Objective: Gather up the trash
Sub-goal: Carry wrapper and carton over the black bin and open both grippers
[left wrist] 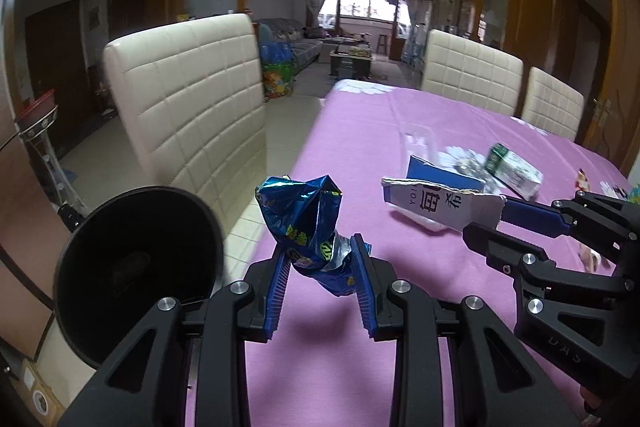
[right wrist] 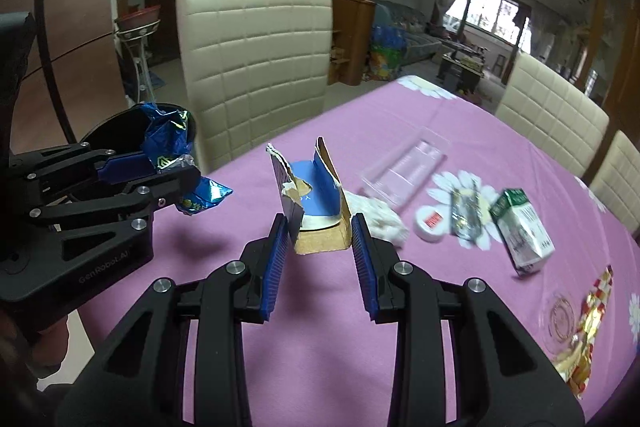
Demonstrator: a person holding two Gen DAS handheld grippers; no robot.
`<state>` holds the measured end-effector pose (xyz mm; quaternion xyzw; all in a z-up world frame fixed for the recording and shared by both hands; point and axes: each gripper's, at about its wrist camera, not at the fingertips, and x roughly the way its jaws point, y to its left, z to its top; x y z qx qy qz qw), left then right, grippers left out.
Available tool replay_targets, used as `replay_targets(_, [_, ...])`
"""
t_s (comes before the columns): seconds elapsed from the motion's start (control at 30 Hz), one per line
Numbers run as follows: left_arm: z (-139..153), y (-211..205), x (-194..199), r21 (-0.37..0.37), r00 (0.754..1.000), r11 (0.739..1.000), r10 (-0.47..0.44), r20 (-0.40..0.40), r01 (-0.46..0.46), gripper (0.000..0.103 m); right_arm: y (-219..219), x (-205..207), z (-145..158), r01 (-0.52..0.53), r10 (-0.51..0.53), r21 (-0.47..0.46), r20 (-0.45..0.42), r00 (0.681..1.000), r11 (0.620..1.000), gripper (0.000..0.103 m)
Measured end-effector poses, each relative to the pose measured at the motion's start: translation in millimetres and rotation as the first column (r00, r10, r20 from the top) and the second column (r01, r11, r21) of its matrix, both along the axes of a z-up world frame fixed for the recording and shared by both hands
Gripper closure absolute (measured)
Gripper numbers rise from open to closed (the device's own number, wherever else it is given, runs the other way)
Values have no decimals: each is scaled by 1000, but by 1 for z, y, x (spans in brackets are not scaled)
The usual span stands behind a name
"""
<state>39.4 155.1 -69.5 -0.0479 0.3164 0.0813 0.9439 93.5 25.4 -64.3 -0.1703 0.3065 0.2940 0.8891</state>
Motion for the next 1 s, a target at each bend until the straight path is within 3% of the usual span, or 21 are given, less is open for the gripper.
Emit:
replay_targets(0.37, [-4,65,-19,-2,989,989,150,3,-149,73,70,-8,-2,-135,135,-9,-9,991,991,69])
replay_targets(0.8, [-21,117,-33,-33,971,971,238,-35,-239,70,122,-16,-9,-218,218,-37,-14,976,975,69])
replay_targets(0.83, [-23,120,-33,-41,969,969,241,-46,-243,68,123,-18,-10,-220,220,-38,-14,975,975,69])
replay_targets(0.87, [-25,124,-33,-52,966,966,251,-62,-254,56,125,-18,-11,-222,221,-40,-15,975,974,69])
replay_targets(0.9, [-27,128,-33,-66,963,962,261,-72,-266,37,127,-18,-12,-223,223,-41,-16,975,974,69])
replay_targets(0.97, [-29,134,-38,-81,956,953,288,-60,-292,26,131,-20,-13,-229,229,-46,-19,973,972,69])
replay_targets(1.0, [-30,137,-40,-80,952,949,302,-53,-305,25,134,-20,-14,-233,232,-48,-19,972,971,69])
